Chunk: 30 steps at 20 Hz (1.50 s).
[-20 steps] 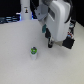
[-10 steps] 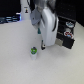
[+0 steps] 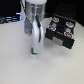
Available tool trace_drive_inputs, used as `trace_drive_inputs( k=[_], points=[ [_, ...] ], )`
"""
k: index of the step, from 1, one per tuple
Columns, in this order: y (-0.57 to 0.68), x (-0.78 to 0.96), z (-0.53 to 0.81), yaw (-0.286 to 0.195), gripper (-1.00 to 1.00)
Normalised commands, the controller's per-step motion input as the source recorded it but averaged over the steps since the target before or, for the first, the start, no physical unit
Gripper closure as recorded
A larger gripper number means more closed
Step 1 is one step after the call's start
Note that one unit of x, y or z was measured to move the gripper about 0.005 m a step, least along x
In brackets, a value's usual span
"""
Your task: Open the kcup holder, insert the kcup into the holder, and close the kcup holder
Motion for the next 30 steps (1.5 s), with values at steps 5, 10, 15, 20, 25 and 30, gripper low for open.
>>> trace_drive_inputs(
  k=[5, 10, 15, 20, 25, 30],
  points=[
    [-0.18, 0.13, -0.26, -0.213, -1.0],
    [-0.19, 0.13, -0.27, -0.227, -1.0],
    [-0.15, 0.09, -0.2, -0.213, -1.0],
    [0.0, 0.0, 0.07, -0.146, 1.0],
    [0.12, 0.04, 0.15, -0.137, 1.0],
    [0.09, 0.05, 0.28, -0.074, 1.0]
  ],
)
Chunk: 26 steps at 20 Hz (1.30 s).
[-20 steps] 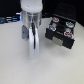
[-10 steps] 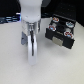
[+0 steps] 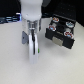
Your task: Open the kcup holder, insert the kcup into the holder, and close the kcup holder
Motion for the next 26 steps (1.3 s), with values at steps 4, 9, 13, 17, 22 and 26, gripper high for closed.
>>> trace_drive_inputs(
  k=[4, 9, 13, 17, 22, 26],
  points=[
    [0.11, 0.05, 0.27, -0.017, 1.0],
    [0.0, -0.02, 0.07, -0.017, -1.0],
    [0.0, -0.07, 0.03, -0.028, -1.0],
    [0.0, -0.05, 0.15, -0.008, -1.0],
    [-0.09, -0.05, 0.09, -0.002, -1.0],
    [-0.17, -0.15, 0.03, -0.013, -1.0]
  ],
)
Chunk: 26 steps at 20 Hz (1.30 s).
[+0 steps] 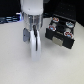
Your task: Open the kcup holder, insert the kcup into the holder, and close the kcup holder
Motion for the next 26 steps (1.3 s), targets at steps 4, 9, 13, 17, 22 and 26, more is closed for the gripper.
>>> trace_drive_inputs(
  k=[4, 9, 13, 17, 22, 26],
  points=[
    [-0.01, -0.08, 0.0, 0.0, -1.0],
    [0.3, -0.09, 0.06, 0.041, -1.0],
    [0.27, -0.08, 0.04, 0.039, -1.0],
    [0.21, -0.05, -0.01, 0.039, -1.0],
    [0.06, -0.14, -0.09, 0.035, -1.0],
    [0.02, -0.22, -0.1, 0.009, 1.0]
  ],
)
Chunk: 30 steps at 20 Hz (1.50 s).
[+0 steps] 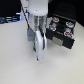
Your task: Open the kcup holder, insert the kcup into the holder, and close the kcup holder
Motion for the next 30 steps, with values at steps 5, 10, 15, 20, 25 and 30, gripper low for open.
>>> trace_drive_inputs(
  k=[5, 10, 15, 20, 25, 30],
  points=[
    [0.0, -0.19, -0.04, 0.0, 1.0],
    [0.0, -0.06, 0.0, 0.0, 1.0],
    [0.17, -0.03, 0.21, 0.0, 1.0],
    [0.43, 0.02, 0.75, 0.006, 1.0],
    [0.45, 0.04, 0.78, 0.02, 1.0],
    [0.53, 0.01, 0.71, 0.048, 1.0]
  ],
)
